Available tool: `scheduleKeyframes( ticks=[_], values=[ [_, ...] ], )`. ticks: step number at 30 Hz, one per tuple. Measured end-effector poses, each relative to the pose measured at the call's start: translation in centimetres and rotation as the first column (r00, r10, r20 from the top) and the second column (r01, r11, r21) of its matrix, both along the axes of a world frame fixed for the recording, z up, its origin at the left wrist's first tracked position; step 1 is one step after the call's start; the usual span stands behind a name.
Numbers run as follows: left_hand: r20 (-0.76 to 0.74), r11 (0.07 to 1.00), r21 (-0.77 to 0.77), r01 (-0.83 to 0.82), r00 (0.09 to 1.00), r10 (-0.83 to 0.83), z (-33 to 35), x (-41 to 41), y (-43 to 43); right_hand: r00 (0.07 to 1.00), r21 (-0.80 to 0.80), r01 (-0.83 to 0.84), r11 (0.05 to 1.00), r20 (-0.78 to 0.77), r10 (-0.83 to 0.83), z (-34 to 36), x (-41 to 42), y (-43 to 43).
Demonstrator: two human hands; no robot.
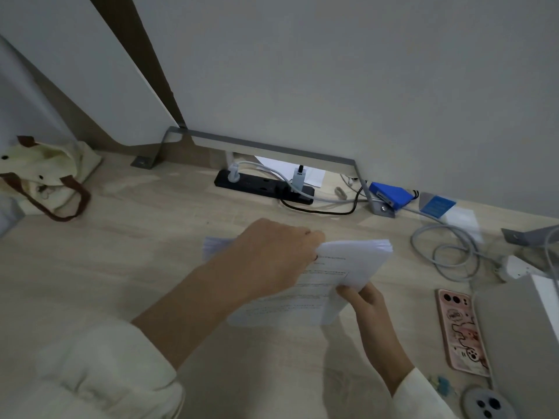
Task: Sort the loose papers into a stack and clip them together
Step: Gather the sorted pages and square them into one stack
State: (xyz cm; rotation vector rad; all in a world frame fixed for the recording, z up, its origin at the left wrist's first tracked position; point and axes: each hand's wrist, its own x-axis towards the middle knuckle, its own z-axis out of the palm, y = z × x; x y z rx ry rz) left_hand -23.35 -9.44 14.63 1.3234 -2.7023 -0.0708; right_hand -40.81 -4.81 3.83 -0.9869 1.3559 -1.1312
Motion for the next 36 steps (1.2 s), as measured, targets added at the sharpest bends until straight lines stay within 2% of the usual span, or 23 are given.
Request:
scheduleKeyframes(
  ticks=[2,4,7,8,11,13,16,18,23,25,29,31,33,34,36],
  values=[
    [-0.090,1.000,-0.015,0.017,0.996,-0.018,0.2,1.0,0.2,0.995,0.038,-0.084,0.996,-0.045,0.086,0.1,-0.9,0.0],
    [-0.276,0.999,-0.026,-0.040,0.961,0.031,0.8,2.6,0.3,0.973,0.096,-0.166,0.981,-0.144,0.179,0.3,-2.4,-0.1],
    [-0.473,0.978,0.113,-0.175,0.856,0.208,1.3,5.3,0.5,0.943,0.160,-0.121,0.980,-0.289,0.164,0.7,-5.4,-0.3],
    [-0.542,0.959,0.188,-0.210,0.792,0.280,0.9,6.0,0.7,0.953,0.159,-0.091,0.983,-0.274,0.132,0.8,-6.4,-0.4],
    [-0.707,0.886,0.404,-0.227,0.538,0.460,-0.9,6.9,1.5,0.999,0.137,-0.041,0.990,-0.027,0.046,0.7,-8.2,-0.9],
    [-0.763,0.868,0.458,-0.191,0.417,0.494,-2.3,6.9,2.1,0.996,0.089,-0.042,0.995,0.079,0.035,0.8,-8.2,-1.3],
    [-0.786,0.827,0.541,-0.151,0.258,0.561,-5.0,7.8,2.9,0.987,0.021,-0.066,0.998,0.147,0.062,1.2,-7.4,-1.5],
    [-0.764,0.783,0.607,-0.135,0.174,0.622,-7.4,8.5,3.6,0.989,0.018,-0.080,0.997,0.129,0.077,0.7,-7.1,-1.3],
    [-0.568,0.584,0.791,-0.181,0.137,0.812,-12.7,8.8,4.7,0.977,0.138,-0.202,0.970,-0.037,0.209,-1.5,-6.2,0.2],
    [-0.561,0.574,0.792,-0.208,0.123,0.818,-13.1,8.7,4.7,0.980,0.114,-0.191,0.975,-0.033,0.196,-1.4,-6.2,0.2],
    [-0.606,0.616,0.758,-0.215,0.119,0.787,-13.6,8.7,4.8,0.983,0.074,-0.180,0.981,-0.020,0.182,-1.3,-6.9,0.4],
    [-0.570,0.589,0.785,-0.193,0.149,0.808,-14.2,8.6,4.8,0.980,0.134,-0.187,0.973,-0.043,0.194,-1.9,-6.9,0.5],
    [-0.491,0.535,0.828,-0.167,0.242,0.837,-14.6,8.5,4.8,0.980,0.186,-0.182,0.966,-0.050,0.194,-2.1,-6.8,0.6],
    [-0.474,0.530,0.833,-0.160,0.288,0.832,-14.5,8.6,4.5,0.980,0.195,-0.176,0.965,-0.059,0.191,-2.1,-6.8,0.5],
    [-0.480,0.538,0.832,-0.137,0.309,0.821,-14.0,8.8,3.8,0.982,0.202,-0.152,0.967,-0.075,0.171,-1.5,-6.9,0.0]
  ],
)
